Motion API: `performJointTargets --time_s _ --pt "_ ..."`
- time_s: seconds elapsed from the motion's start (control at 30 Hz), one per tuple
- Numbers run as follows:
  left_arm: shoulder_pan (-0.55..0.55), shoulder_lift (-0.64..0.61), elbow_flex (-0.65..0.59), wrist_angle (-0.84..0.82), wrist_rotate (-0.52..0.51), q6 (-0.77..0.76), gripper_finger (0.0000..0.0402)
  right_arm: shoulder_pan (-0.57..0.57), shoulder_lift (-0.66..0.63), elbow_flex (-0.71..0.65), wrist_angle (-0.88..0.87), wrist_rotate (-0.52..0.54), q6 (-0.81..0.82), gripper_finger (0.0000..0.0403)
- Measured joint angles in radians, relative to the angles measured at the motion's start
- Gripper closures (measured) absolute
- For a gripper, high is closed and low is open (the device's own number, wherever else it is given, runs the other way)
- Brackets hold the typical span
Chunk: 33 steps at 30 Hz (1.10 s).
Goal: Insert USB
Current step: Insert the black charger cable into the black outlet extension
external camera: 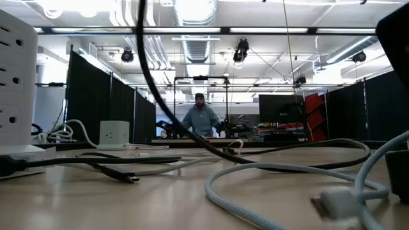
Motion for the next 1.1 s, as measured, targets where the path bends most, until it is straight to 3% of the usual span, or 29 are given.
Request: performJointTargets --time_s 0.27,0.6,1.1 --pt "0.001 0.000 0.000 0.000 0.000 0.000 0.0299 0.004 0.019 0.075 -0.111 0.028 0.004 0.0389" --pt "0.001 0.000 0.000 -0.001 0.000 0.001 0.0299 0.026 -0.055 0.054 -0.271 0.108 0.032 0.0389" --pt "0.003 0.000 0.000 0.000 0.000 -0.003 0.0299 0.062 -0.057 0.049 -0.289 0.128 0.101 0.0389"
